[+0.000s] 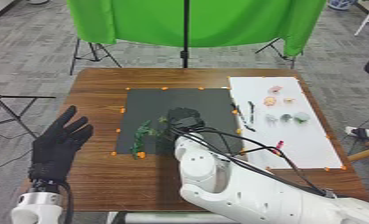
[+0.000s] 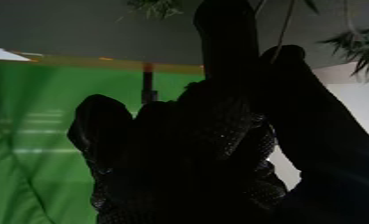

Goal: Arrange flowers

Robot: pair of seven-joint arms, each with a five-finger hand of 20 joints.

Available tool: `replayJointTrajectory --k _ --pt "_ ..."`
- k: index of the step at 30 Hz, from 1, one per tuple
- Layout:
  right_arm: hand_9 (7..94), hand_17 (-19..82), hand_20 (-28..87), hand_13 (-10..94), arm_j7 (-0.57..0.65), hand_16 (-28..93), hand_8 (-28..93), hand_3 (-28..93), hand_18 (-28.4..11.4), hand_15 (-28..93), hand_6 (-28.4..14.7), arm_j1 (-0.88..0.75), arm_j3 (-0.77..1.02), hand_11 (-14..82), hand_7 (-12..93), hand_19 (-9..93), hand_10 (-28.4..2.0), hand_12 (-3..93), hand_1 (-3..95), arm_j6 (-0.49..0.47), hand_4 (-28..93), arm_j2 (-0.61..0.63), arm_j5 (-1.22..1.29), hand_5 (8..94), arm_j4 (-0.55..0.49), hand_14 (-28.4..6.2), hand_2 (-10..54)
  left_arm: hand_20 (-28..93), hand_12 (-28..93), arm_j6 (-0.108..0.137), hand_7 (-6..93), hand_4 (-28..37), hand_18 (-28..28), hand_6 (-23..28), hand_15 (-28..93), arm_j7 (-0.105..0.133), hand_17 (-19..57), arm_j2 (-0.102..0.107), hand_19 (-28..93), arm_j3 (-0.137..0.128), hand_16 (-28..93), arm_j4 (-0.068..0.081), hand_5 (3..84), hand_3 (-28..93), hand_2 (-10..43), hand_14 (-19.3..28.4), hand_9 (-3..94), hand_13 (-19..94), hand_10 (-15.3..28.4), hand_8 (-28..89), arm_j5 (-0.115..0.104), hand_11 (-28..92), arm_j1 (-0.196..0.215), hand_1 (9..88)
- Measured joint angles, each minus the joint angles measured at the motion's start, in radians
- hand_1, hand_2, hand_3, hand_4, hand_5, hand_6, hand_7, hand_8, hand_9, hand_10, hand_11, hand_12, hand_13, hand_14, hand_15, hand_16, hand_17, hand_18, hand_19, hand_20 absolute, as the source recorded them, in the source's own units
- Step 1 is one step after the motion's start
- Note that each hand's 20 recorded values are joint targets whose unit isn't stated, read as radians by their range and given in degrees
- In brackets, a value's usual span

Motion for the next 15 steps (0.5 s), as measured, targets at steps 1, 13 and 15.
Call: replayJointTrajectory --k 1,13,15 --pt "93.7 50 56 89 0.000 25 -17 75 -28.4 79 -0.2 0.000 -0.001 60.4 32 93 -12.2 16.6 38.5 0.001 -26 -0.001 0.003 93.7 0.000 -10.1 3.1 7 8 -0.002 11.7 -25.5 28.4 7.8 60 -0.002 -8.8 -0.001 57 0.000 -13 0.001 36.3 82 6.0 28.1 32.5 20 20.4 -10 0.001 29 -0.002 24.1" --pt "93.7 49 55 89 0.008 25 -16 71 -28.4 79 -0.7 0.001 -0.010 59.4 31 93 -12.6 16.9 33.6 0.013 -27 -0.008 0.004 93.7 -0.001 -10.5 1.2 6 9 -0.007 10.7 -24.9 28.4 7.9 58 -0.021 -9.0 -0.003 57 0.002 -13 0.004 36.1 82 6.4 27.9 32.2 20 20.3 -10 0.005 27 -0.012 24.2" --pt "93.7 49 55 89 0.011 25 -16 71 -28.4 79 -0.8 0.002 -0.013 59.3 31 93 -12.5 16.8 33.3 0.014 -27 -0.008 0.001 93.7 -0.001 -10.5 0.4 6 9 -0.007 10.7 -24.8 28.4 7.9 58 -0.020 -9.0 -0.003 57 0.003 -12 0.004 36.1 82 6.4 27.9 32.3 20 20.4 -10 0.005 27 -0.012 24.2"
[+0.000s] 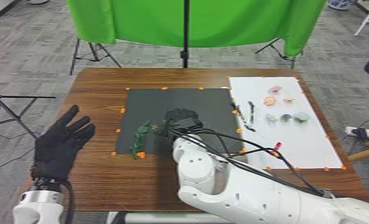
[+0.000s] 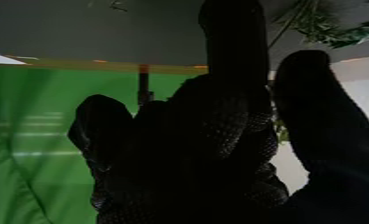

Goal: Arrange flowers

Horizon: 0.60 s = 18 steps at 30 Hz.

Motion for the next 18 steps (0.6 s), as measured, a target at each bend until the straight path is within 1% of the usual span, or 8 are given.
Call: replayJointTrajectory --k 3,4,5,7,10,13,16,18 --pt "93.7 49 55 89 0.002 25 -16 71 -28.4 79 -1.0 0.002 -0.004 59.0 31 93 -12.4 17.0 32.7 0.000 -27 0.003 -0.007 93.7 -0.003 -10.5 0.1 6 9 0.001 10.7 -24.9 28.4 7.9 58 0.005 -9.0 0.001 57 0.000 -12 0.000 36.2 82 6.3 27.9 32.3 20 20.4 -10 -0.001 27 0.002 24.2" --pt "93.7 48 54 88 0.002 25 -16 71 -28.4 79 -1.2 0.003 -0.004 56.7 29 93 -12.5 17.6 32.4 0.000 -26 0.005 -0.008 93.7 -0.007 -10.7 0.1 6 9 0.001 10.8 -24.9 28.4 7.9 58 0.006 -9.1 0.001 57 0.000 -12 0.000 36.1 82 6.4 27.9 32.3 20 20.3 -10 -0.002 27 0.003 24.2" --pt "93.7 46 52 86 0.001 25 -15 71 -28.4 78 -1.7 0.003 -0.004 53.0 24 93 -12.8 19.3 32.2 0.003 -26 0.008 -0.010 93.7 -0.012 -10.9 0.1 6 9 0.001 10.8 -24.9 28.4 7.9 58 0.008 -9.1 0.001 57 0.000 -12 -0.001 36.1 82 6.4 27.8 32.2 20 20.2 -10 -0.002 26 0.005 24.2" --pt "93.4 43 43 84 -0.002 23 -13 70 -28.4 76 -2.6 0.003 0.000 46.1 18 93 -13.3 21.6 32.1 0.015 -25 0.019 -0.019 92.2 -0.027 -11.6 0.1 6 9 0.002 10.4 -25.0 28.4 7.9 57 0.015 -9.1 0.000 57 -0.001 -12 -0.003 36.0 82 6.4 27.8 32.0 20 20.2 -10 -0.003 26 0.012 24.2" --pt "91.4 40 27 82 -0.009 21 -11 71 -28.4 70 -3.2 -0.016 0.043 39.9 14 92 -13.9 21.6 32.6 0.060 -23 0.046 -0.032 87.5 -0.073 -11.8 -0.9 5 9 0.006 9.9 -25.0 28.4 7.8 56 0.027 -9.2 0.000 57 -0.002 -12 -0.006 35.8 82 6.4 27.7 31.9 20 20.1 -9 -0.006 25 0.025 24.1" --pt "89.1 39 19 81 -0.010 20 -11 71 -28.4 65 -3.7 -0.051 0.120 36.4 13 90 -14.7 20.5 33.1 0.162 -23 0.086 -0.035 82.3 -0.129 -11.5 -1.7 5 9 0.011 9.5 -24.9 28.4 7.8 56 0.041 -9.2 0.003 57 -0.002 -12 -0.007 35.8 82 6.4 27.6 31.9 20 20.0 -9 -0.015 24 0.036 23.9" --pt "85.5 37 17 78 0.005 20 -11 72 -28.4 66 -4.6 -0.078 0.192 36.7 13 89 -15.4 20.3 33.5 0.318 -23 0.139 -0.013 76.7 -0.162 -11.8 -2.3 5 10 0.017 9.3 -25.3 28.4 7.6 55 0.054 -9.3 0.008 56 -0.001 -11 -0.008 35.7 81 6.4 27.5 31.7 20 19.9 -9 -0.025 23 0.044 23.7" --pt "82.8 36 15 76 0.025 19 -11 72 -28.4 67 -5.5 -0.092 0.242 37.9 12 89 -16.1 20.2 33.5 0.385 -23 0.178 0.020 72.5 -0.170 -12.6 -3.0 5 10 0.019 8.9 -25.8 28.4 7.4 55 0.061 -9.3 0.012 56 -0.001 -11 -0.008 35.6 81 6.4 27.5 31.7 20 19.8 -9 -0.029 23 0.049 23.3"
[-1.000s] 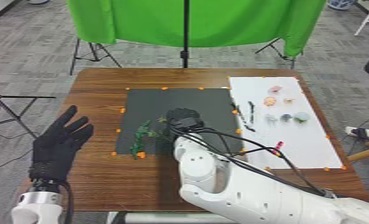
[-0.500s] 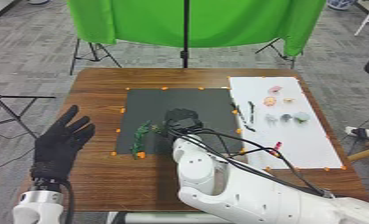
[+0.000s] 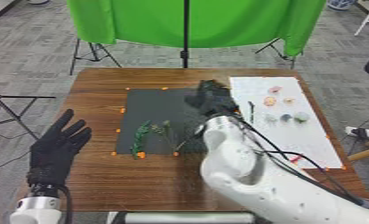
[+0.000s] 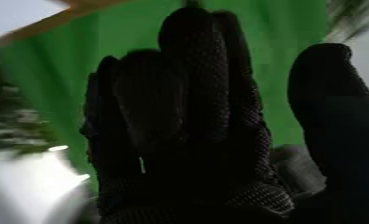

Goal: Arrange flowers

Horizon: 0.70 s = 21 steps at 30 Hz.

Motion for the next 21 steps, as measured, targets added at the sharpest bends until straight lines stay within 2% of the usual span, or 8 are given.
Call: replayJointTrajectory --k 3,7,13,21 --pt "76.9 33 14 71 0.046 18 -11 73 -28.4 71 -7.1 -0.020 0.082 40.5 11 89 -17.8 19.6 33.5 -0.003 -23 0.060 0.062 66.4 -0.001 -14.0 -4.2 5 10 0.001 8.5 -26.5 28.4 7.1 55 0.009 -9.3 0.007 56 0.000 -11 0.000 35.4 81 6.5 27.5 31.8 20 19.7 -9 -0.004 23 0.005 23.1" --pt "72.3 32 13 68 0.087 17 -11 73 -28.4 73 -8.5 -0.030 0.148 42.1 11 89 -19.2 18.9 33.0 -0.086 -24 0.137 0.128 61.5 0.024 -15.2 -5.9 6 10 0.002 8.1 -26.9 28.4 7.1 55 0.018 -9.4 0.017 56 0.002 -11 0.001 35.4 81 6.6 27.6 31.7 20 19.5 -9 -0.008 22 0.004 23.0" --pt "69.9 31 13 66 0.108 16 -10 73 -28.4 75 -9.4 -0.031 0.151 43.9 10 89 -19.7 18.4 32.5 -0.170 -24 0.169 0.147 60.0 0.119 -15.8 -7.8 6 11 0.003 8.4 -26.7 28.4 7.2 54 0.021 -9.3 0.019 56 0.015 -10 0.003 35.2 81 6.5 27.6 31.7 20 19.6 -8 -0.010 22 -0.014 23.3" --pt "69.3 30 13 66 0.122 16 -10 72 -28.4 76 -9.3 -0.037 0.124 44.8 10 89 -19.8 18.2 32.2 -0.244 -25 0.151 0.170 59.9 0.157 -15.9 -8.5 6 11 0.004 8.7 -26.5 28.4 7.4 54 0.026 -9.3 0.030 56 0.028 -10 0.003 35.3 81 6.4 27.6 31.7 20 19.8 -9 -0.011 22 -0.027 23.4"
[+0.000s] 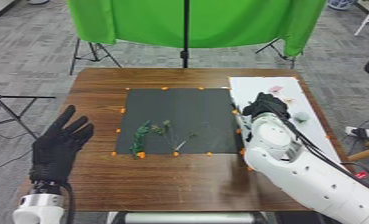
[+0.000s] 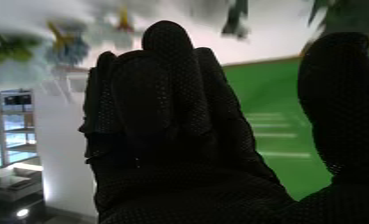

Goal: Arrange flowers

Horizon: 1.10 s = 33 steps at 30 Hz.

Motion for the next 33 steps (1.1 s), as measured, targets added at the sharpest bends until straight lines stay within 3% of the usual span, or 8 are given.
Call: replayJointTrajectory --k 7,9,13,18,26,33 --pt "69.5 30 15 67 0.010 15 -10 73 -28.4 76 -8.5 0.034 -0.028 45.4 12 88 -19.3 18.2 34.3 -0.094 -25 -0.041 0.024 63.0 0.050 -15.6 -9.4 6 11 0.000 8.7 -26.5 28.4 7.5 54 -0.001 -9.3 0.000 56 0.000 -10 0.000 35.3 81 6.5 27.6 31.8 20 19.7 -9 0.000 22 -0.002 23.5" --pt "72.3 31 16 68 0.016 16 -11 74 -28.4 76 -6.9 0.056 -0.043 45.8 14 89 -17.7 18.4 38.9 -0.105 -26 -0.052 0.026 69.4 0.071 -14.1 -9.5 6 11 0.000 8.7 -26.5 28.4 7.5 54 -0.003 -9.3 -0.002 56 0.000 -10 0.000 35.3 81 6.5 27.6 31.8 20 19.7 -9 0.000 23 -0.003 23.6" --pt "83.3 34 22 76 0.017 19 5 66 -26.5 74 -3.5 0.099 -0.085 44.3 23 92 -12.5 25.0 53.7 -0.108 -28 -0.064 0.019 84.3 0.111 -9.2 -9.5 6 11 0.000 8.7 -26.4 28.4 7.6 54 -0.007 -9.3 -0.007 56 0.000 -10 0.000 35.3 81 6.4 27.6 31.8 20 19.8 -9 0.002 22 -0.005 23.6" --pt "87.1 36 26 79 0.001 21 7 67 -25.4 74 -3.1 0.111 -0.112 43.1 23 93 -11.3 27.5 57.1 -0.098 -28 -0.061 -0.010 88.1 0.118 -7.9 -9.5 7 11 0.000 8.9 -26.3 28.4 7.6 54 -0.010 -9.3 -0.012 56 -0.001 -10 0.001 35.3 81 6.5 27.5 31.8 20 19.8 -9 0.002 22 -0.007 23.7" --pt "89.3 37 33 81 -0.037 23 10 72 -24.7 76 -2.8 0.084 -0.131 44.6 23 93 -11.4 27.5 55.5 0.042 -28 -0.027 -0.067 89.8 0.116 -7.5 -9.5 7 11 0.000 8.8 -26.3 28.4 7.6 54 -0.015 -9.3 -0.016 56 -0.008 -10 0.001 35.4 81 6.5 27.5 31.8 20 19.8 -9 0.004 22 -0.005 23.7" --pt "89.6 37 35 80 -0.049 23 11 74 -24.7 78 -3.5 0.071 -0.165 45.8 23 93 -11.5 27.3 55.2 0.143 -28 0.001 -0.116 90.9 0.115 -7.9 -9.5 7 11 -0.002 8.8 -26.3 28.4 7.6 54 -0.034 -9.3 -0.036 55 -0.017 -10 0.001 35.3 81 6.5 27.5 31.8 20 19.7 -9 0.016 22 -0.005 23.7"
